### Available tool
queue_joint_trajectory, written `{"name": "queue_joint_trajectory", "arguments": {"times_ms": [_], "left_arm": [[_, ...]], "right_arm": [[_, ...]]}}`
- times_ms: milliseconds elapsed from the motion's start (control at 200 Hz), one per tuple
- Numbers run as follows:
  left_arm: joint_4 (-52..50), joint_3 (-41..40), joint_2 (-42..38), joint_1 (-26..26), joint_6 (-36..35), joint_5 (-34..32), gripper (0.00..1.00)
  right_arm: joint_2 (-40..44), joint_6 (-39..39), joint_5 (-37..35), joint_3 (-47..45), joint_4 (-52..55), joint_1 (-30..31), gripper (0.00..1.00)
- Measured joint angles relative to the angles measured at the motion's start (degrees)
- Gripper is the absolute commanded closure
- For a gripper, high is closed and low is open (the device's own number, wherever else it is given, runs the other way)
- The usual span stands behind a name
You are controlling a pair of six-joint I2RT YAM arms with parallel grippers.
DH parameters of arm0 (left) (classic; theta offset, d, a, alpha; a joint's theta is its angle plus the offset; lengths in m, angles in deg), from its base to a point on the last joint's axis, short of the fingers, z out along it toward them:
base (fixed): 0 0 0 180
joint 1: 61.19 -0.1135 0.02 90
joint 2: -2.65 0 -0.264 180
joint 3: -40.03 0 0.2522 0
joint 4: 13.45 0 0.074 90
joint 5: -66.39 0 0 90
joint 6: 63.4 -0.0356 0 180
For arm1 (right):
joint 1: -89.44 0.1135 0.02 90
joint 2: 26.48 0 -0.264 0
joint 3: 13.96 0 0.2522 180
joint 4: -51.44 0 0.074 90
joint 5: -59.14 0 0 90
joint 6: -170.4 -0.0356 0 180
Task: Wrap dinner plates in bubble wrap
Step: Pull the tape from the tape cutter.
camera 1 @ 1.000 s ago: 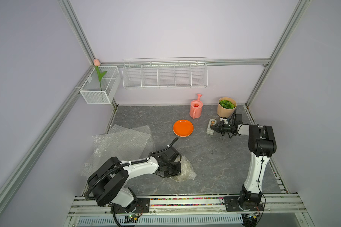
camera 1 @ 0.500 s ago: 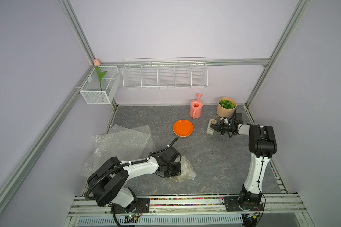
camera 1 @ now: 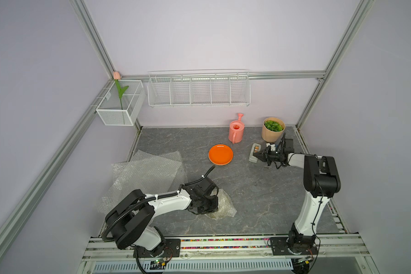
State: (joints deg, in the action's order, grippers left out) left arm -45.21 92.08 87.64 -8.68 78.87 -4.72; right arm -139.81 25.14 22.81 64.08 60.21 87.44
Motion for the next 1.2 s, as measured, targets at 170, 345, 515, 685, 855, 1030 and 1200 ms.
{"name": "queue_joint_trajectory", "arguments": {"times_ms": [170,345,515,685,855,1030,1200], "left_arm": [[0.0,-0.5,-0.5,0.0,0.0,0.0,1.0],[0.2,-1.2,-1.1,0.0,0.0,0.0,1.0],[0.8,-1.9,-1.6,0.0,0.0,0.1,1.0],[1.3,-2.2,-1.8,0.0,0.2,0.1,1.0],[1.5,-2.4,-1.9,0.0,0.3,0.1,1.0],[1.8,-2.6,-1.9,0.0,0.6,0.2,1.0],[2.0,-2.6,-1.9,0.0,0.6,0.2,1.0]], "right_arm": [[7.2,0.1,-0.8,-6.2,0.0,1.8,0.93],[13.2,0.5,-1.9,-12.1,0.1,3.3,0.93],[18.3,0.9,-3.0,-18.5,0.7,5.4,0.93],[20.2,1.1,-3.5,-23.4,0.7,7.4,0.93],[21.0,1.3,-4.6,-26.1,0.0,8.2,0.93],[22.2,1.3,-4.8,-28.9,-0.5,10.1,0.93],[22.3,1.3,-6.1,-30.2,-1.7,10.6,0.93]]}}
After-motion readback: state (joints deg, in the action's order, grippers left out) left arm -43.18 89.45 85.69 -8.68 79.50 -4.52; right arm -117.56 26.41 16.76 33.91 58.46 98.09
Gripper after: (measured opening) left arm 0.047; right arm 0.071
